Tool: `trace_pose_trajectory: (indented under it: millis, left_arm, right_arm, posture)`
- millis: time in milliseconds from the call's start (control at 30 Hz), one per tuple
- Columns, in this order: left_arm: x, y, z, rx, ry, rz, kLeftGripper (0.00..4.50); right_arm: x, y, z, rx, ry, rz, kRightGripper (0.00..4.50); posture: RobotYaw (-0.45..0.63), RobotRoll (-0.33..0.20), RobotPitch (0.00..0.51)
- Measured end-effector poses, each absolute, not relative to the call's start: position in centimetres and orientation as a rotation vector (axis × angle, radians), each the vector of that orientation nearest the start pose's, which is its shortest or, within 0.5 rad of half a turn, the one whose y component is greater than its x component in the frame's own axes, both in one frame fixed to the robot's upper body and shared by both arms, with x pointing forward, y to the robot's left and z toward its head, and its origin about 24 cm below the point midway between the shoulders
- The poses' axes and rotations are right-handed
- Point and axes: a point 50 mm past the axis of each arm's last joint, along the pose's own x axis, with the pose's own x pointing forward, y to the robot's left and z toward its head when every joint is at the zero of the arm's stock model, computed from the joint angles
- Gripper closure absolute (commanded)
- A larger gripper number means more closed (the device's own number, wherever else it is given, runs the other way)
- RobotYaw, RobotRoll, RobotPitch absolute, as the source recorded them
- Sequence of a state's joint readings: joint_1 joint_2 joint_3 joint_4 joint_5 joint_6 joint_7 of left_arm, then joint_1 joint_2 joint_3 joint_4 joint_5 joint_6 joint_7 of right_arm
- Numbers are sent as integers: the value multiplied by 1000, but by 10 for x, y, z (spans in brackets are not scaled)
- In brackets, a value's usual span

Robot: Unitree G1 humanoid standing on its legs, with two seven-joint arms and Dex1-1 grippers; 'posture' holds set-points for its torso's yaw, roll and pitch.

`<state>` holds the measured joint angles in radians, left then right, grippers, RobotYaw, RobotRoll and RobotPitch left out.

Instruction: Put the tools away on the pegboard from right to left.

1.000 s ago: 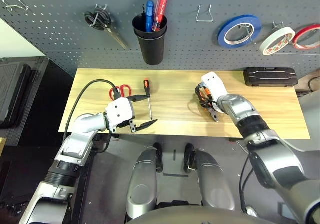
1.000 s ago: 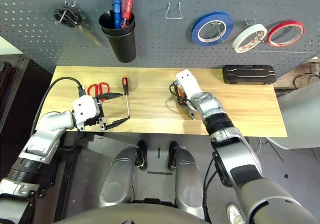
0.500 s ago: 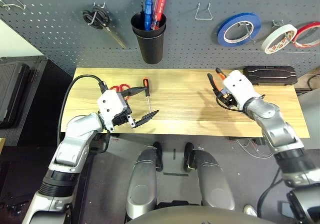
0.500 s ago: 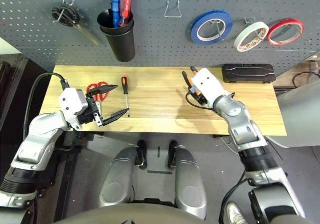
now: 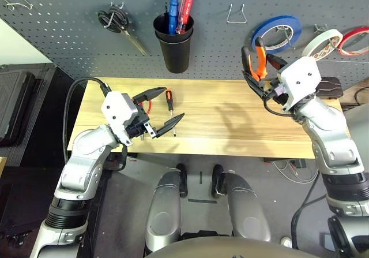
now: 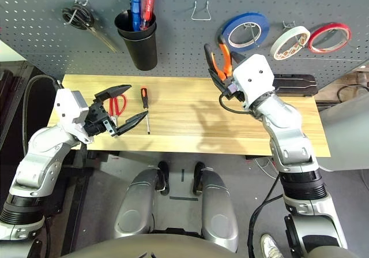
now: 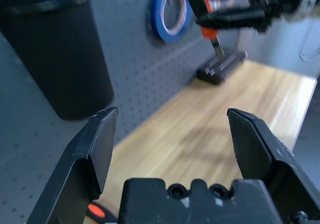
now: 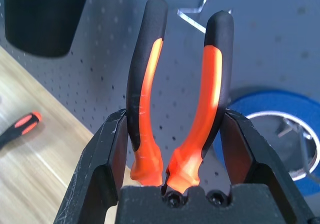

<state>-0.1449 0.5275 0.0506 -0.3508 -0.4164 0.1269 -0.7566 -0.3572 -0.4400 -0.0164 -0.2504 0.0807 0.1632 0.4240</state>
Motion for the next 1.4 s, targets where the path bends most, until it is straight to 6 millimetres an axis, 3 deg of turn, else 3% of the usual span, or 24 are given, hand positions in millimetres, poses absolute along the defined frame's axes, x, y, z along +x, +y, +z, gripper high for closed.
trace_pose_trajectory:
  millis: [467, 933, 1400]
  left_arm:
    - [246, 170, 175, 190, -333, -854, 0]
    - [249, 164, 187, 172, -372, -852, 0]
    - [249, 164, 187, 172, -373, -853, 0]
  right_arm:
    - [298, -158, 234, -372, -554, 367, 1495]
    - [309, -130, 287, -311, -748, 330, 1495]
    - [348, -117, 290, -285, -750, 289, 1495]
  posture:
    - [113, 0, 247]
    - [111, 0, 243]
    - [138, 0, 238]
